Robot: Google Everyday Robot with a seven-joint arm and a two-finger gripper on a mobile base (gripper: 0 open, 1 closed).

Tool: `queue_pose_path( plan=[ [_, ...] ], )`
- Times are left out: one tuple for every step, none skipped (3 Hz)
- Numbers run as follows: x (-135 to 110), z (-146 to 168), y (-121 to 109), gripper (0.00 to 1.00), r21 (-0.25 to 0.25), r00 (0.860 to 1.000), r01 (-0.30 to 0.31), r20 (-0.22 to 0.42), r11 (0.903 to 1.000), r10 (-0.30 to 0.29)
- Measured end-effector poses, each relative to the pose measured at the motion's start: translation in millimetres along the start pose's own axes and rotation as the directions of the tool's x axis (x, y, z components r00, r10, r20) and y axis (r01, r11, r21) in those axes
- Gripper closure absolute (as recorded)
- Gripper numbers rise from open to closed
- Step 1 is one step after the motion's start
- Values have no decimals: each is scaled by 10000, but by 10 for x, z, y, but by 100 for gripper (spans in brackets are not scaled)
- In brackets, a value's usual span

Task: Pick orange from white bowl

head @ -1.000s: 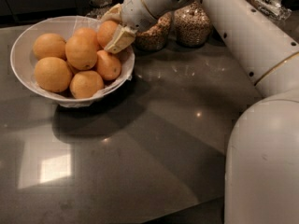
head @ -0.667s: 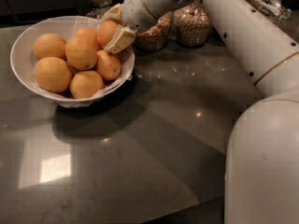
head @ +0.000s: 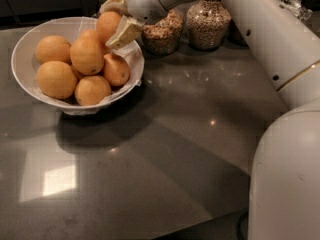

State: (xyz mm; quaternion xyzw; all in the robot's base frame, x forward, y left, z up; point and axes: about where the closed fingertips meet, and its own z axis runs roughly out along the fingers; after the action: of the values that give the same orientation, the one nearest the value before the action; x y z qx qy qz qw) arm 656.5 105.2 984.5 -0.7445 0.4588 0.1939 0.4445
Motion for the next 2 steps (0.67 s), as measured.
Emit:
queue_pose_path(
  plan=[
    [-337,-125,-20,100,248,9938,540,956,9982,-561],
    [-557,-225,120,100,69,9824,567,1780,9984,-571]
  ],
)
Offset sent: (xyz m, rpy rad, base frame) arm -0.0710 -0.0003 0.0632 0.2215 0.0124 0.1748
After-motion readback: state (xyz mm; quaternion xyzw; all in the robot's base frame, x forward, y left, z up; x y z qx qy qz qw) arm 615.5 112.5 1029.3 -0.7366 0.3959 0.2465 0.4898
